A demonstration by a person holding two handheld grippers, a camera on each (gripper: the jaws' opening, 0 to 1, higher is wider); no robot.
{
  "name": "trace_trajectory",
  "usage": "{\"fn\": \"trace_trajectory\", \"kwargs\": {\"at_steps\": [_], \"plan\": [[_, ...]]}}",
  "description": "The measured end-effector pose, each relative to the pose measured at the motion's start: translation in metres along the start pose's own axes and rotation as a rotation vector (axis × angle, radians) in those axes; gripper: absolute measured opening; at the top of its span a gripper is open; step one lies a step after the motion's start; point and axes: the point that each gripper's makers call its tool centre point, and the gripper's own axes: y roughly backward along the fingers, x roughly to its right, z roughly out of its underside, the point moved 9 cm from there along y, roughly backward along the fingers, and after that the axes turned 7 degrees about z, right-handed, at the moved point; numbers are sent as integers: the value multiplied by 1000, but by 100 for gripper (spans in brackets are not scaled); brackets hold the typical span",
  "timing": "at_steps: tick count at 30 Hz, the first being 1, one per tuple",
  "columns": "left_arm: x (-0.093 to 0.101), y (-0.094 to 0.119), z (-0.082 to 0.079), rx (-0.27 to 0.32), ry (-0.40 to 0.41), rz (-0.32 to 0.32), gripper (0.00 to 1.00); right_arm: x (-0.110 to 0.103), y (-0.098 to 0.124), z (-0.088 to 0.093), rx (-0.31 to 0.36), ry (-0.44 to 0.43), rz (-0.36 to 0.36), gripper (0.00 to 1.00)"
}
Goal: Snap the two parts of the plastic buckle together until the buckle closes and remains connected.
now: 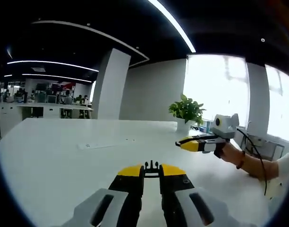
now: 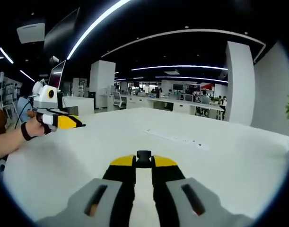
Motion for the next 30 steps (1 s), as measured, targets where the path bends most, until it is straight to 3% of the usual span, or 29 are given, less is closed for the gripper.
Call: {"fn": "trace_trajectory", "kwargs": {"at_steps": [11,16,30], "plan": [[11,11,1,25,2,15,11,-3,8,3,-6,-18,4,11],[12,17,4,10,-25,-16,11,-5,12,4,-5,-8,5,11],[32,21,19,-21,-29,10,11,-16,23,3,7,6,-5,11]]}}
